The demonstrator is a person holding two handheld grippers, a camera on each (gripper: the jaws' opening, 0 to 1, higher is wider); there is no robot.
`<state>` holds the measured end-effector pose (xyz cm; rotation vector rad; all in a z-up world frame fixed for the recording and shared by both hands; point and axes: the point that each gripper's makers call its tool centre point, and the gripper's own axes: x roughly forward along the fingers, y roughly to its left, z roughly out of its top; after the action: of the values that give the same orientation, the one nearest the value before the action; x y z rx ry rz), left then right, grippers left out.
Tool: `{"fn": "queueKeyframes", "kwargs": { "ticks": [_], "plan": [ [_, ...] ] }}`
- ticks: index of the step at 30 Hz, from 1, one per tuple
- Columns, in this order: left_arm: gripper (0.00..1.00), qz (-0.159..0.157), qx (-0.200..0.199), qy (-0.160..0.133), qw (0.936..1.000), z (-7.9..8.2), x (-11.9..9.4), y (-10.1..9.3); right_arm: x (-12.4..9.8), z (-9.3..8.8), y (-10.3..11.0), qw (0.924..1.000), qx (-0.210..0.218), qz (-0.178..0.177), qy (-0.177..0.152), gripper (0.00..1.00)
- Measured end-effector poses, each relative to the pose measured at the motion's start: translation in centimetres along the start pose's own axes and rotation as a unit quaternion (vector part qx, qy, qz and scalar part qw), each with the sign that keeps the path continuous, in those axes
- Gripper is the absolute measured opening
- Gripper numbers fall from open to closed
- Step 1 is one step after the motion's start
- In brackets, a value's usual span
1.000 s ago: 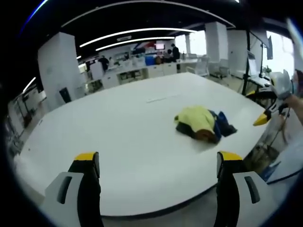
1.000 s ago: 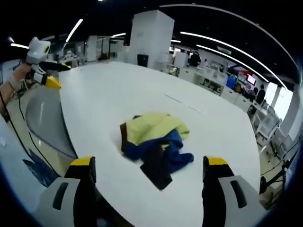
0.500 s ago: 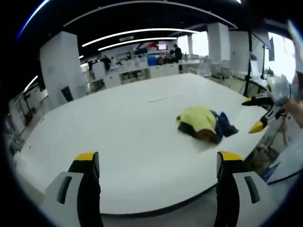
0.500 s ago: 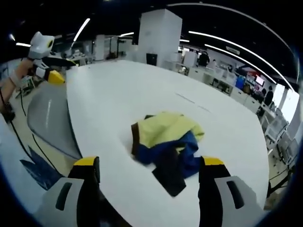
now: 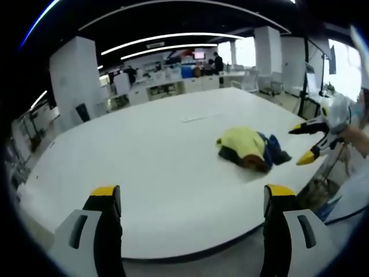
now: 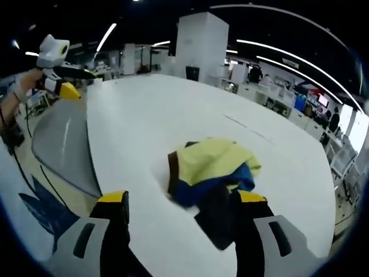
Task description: Fold the garment on the visible template until the final outline fits inside the template.
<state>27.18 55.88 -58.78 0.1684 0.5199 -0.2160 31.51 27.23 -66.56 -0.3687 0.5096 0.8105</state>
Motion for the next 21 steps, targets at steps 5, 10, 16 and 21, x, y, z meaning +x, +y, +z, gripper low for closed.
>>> {"fn": "queueKeyframes", "kwargs": {
  "ticks": [5,10,16,21],
  "plan": [
    [0.99,-0.002,-0.002,0.002,1.0000,-0.1,0.1,-0.1,1.1,-0.1,0.7,0.9998,0.004,0.021,0.000,0.71],
    [0.99,0.001,-0.004,0.001,1.0000,-0.1,0.1,0.2,1.9,-0.2,1.1,0.9995,-0.010,0.029,0.000,0.69],
    [0.99,0.005,-0.010,0.003,0.9999,-0.4,0.2,0.5,2.7,-0.4,1.3,0.9992,-0.022,0.033,0.000,0.65],
    [0.99,0.005,-0.009,0.004,0.9999,-0.5,0.1,0.5,3.2,-0.8,1.5,0.9989,-0.025,0.039,0.008,0.61]
  ]
}}
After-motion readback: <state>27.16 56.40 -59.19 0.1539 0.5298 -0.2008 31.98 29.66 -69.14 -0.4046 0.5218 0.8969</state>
